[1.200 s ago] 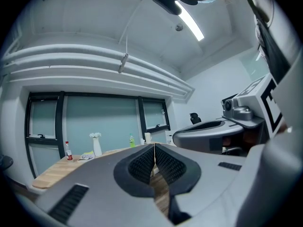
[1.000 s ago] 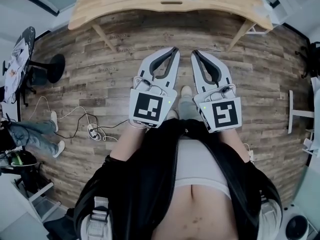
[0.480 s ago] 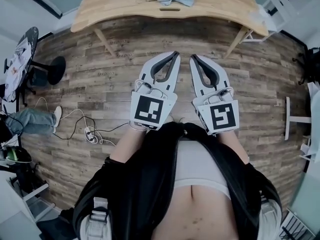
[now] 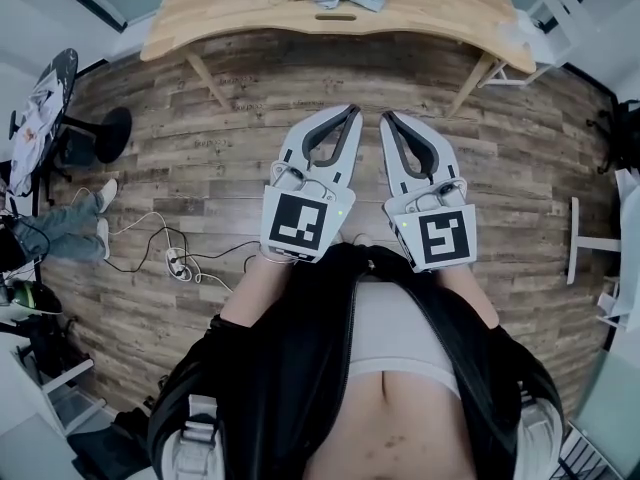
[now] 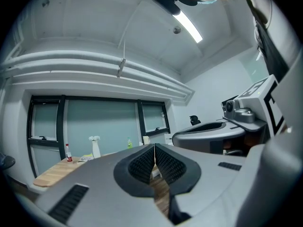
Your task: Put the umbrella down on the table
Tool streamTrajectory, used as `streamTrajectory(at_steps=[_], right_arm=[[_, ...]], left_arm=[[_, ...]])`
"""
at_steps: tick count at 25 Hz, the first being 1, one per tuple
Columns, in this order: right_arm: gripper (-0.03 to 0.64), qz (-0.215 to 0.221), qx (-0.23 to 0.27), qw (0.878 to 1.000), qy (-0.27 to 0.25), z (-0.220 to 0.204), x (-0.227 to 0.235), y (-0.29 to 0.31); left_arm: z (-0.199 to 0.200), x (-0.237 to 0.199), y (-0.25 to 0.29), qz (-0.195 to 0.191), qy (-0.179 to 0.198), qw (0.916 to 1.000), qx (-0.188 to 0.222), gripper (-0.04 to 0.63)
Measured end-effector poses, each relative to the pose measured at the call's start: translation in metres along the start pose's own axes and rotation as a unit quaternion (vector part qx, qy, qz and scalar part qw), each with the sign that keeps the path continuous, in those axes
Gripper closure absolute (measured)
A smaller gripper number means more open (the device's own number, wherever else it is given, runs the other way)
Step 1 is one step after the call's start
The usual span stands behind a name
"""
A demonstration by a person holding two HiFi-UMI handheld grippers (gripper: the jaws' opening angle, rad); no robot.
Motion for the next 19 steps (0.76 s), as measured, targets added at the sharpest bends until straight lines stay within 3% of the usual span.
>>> streamTrajectory(at_steps=[19], right_arm=[[0.591,0.008,0.001,1.0,0.009,0.0005,0.0007,0.0009]], left_arm=[[-0.0016,0.0024,0.0078,-0.003,0.002,1.0,-0.001,0.588]])
Point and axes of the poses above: the fingertips, and each gripper's own axes: y forward along the fingers, x to its right, z out of its top, the point moved 5 cm from there along -y, backward along the fingers, and after that the axes turned 9 degrees about -y, right-handed, at the moved point
